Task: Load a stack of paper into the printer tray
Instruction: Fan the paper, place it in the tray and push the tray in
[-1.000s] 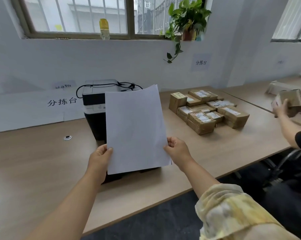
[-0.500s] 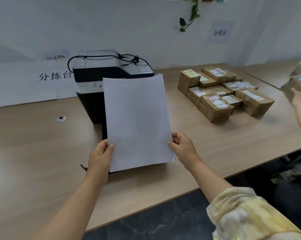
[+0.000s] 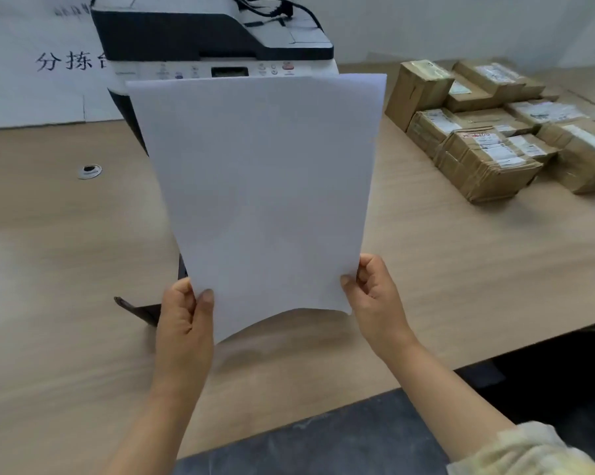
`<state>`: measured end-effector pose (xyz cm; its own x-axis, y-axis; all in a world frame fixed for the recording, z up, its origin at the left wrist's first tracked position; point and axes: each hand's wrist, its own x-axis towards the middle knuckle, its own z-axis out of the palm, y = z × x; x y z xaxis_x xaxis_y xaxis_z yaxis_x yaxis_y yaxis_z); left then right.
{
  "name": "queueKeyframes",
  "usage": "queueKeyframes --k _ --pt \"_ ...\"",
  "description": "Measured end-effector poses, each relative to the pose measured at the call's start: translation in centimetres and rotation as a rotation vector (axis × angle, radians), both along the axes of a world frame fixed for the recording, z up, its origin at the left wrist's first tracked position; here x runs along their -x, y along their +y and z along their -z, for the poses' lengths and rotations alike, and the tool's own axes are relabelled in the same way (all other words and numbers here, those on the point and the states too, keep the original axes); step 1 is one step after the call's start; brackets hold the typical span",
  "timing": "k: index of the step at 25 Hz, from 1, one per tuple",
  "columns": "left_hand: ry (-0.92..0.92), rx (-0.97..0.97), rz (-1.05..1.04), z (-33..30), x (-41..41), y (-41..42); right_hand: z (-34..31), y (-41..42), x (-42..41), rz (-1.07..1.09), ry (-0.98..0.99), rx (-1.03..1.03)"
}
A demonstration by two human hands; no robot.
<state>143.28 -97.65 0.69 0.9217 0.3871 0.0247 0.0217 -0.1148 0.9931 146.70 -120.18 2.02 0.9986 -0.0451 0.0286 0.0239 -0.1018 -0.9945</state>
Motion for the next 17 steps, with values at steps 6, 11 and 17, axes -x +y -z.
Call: queueKeyframes --k 6,11,17 --pt "-0.104 -0.032 -0.075 3.9 -0.5 0.7 4.1 1.7 -0.1 -0.003 -0.110 -0.094" --pt "-0.101 -0.051 -0.117 6.0 0.1 0.5 6.6 3.3 0.2 0.091 -0.175 -0.110" --pt "-0.068 -0.036 -0.155 7.3 0.5 0.3 7.7 3.9 0.9 0.131 -0.238 -0.030"
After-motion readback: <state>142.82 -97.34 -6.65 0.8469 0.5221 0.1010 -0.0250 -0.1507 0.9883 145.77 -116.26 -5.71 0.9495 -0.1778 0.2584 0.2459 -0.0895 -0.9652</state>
